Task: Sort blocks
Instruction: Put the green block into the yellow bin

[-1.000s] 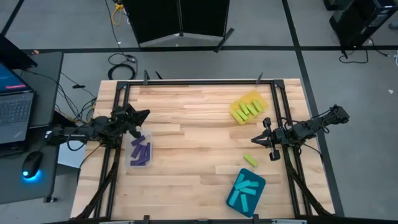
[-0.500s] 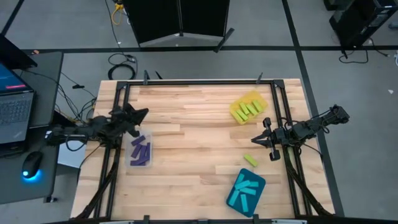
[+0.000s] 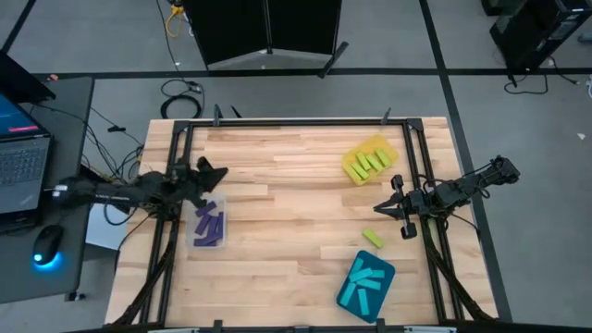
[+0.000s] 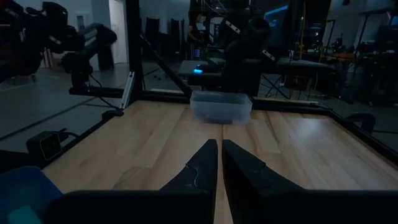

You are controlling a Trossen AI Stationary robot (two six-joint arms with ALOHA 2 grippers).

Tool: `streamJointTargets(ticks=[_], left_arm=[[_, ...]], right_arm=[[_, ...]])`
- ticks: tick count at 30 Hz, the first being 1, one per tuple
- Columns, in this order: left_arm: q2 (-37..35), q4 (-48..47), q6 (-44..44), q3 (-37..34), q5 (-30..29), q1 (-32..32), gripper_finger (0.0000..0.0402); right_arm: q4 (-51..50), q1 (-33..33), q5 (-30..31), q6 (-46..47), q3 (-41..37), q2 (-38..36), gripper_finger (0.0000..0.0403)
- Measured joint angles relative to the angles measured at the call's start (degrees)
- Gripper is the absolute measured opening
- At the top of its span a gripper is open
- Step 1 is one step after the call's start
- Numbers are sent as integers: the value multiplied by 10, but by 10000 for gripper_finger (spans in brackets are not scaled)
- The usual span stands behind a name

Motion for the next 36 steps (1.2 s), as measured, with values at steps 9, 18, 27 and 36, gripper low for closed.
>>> streamJointTargets(ticks=[9,18,27,36], left_arm=[[429,13,31,223,16,-5,37],[783,-55,126,531,147,21,37],[961,-219,112,757,219,48,37],[1100,-460,185,984,219,53,71]], right_arm=[[0,-2,0,0,0,0,35],[4,-3,10,-49,0,0,36],[235,-9,77,-88,5,1,36],[192,-7,97,-119,198,46,36]])
